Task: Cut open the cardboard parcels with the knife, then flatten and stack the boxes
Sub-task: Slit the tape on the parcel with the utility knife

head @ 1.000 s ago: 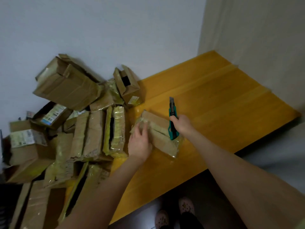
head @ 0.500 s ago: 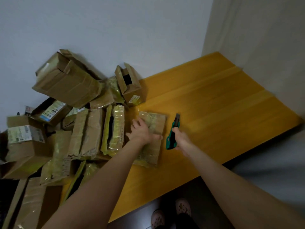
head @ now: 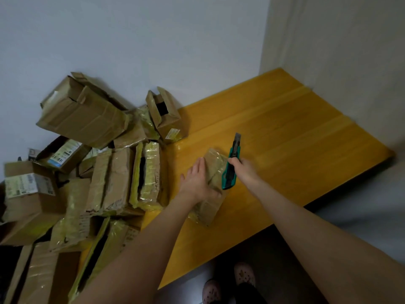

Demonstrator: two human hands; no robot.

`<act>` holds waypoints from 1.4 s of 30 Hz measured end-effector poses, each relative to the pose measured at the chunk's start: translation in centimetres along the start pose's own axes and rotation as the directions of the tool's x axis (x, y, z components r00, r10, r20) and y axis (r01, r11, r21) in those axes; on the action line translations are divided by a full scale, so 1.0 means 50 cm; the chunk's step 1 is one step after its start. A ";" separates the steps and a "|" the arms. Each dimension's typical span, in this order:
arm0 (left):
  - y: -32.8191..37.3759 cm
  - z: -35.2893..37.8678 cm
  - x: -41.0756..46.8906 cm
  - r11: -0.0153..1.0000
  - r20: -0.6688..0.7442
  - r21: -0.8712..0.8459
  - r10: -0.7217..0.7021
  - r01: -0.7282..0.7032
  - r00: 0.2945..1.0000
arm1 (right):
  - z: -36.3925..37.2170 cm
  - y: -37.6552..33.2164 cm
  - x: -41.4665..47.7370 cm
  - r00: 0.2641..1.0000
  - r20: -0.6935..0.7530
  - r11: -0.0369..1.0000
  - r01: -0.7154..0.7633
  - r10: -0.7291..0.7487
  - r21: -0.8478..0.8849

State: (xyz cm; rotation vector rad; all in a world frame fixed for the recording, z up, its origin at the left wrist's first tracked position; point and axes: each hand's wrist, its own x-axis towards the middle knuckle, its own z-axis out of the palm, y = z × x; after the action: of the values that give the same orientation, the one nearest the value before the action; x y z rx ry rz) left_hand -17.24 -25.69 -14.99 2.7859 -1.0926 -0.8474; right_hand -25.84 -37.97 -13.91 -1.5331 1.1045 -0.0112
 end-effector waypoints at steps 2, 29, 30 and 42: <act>0.006 0.001 -0.001 0.994 0.040 0.077 0.075 -0.078 0.996 | -0.005 0.004 0.000 1.000 -0.016 0.999 -0.005 0.005 -0.034; 0.018 -0.007 0.024 0.884 -0.042 0.451 0.159 -0.123 0.986 | -0.071 0.096 -0.071 0.987 -0.114 0.954 0.077 -0.115 -0.291; 0.016 -0.008 0.024 0.882 -0.041 0.455 0.159 -0.123 0.986 | -0.075 0.099 -0.079 0.985 -0.120 0.941 0.077 -0.123 -0.328; 0.016 -0.008 0.020 0.904 -0.046 0.403 0.173 -0.140 0.984 | -0.102 0.097 -0.131 0.966 0.013 0.670 0.189 -0.259 -0.718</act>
State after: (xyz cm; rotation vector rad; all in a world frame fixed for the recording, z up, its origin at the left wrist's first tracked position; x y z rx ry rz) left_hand -16.94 -26.99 -14.96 2.9503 -1.6105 -0.5384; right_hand -35.31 -37.11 -12.46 -2.3986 1.0299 0.2103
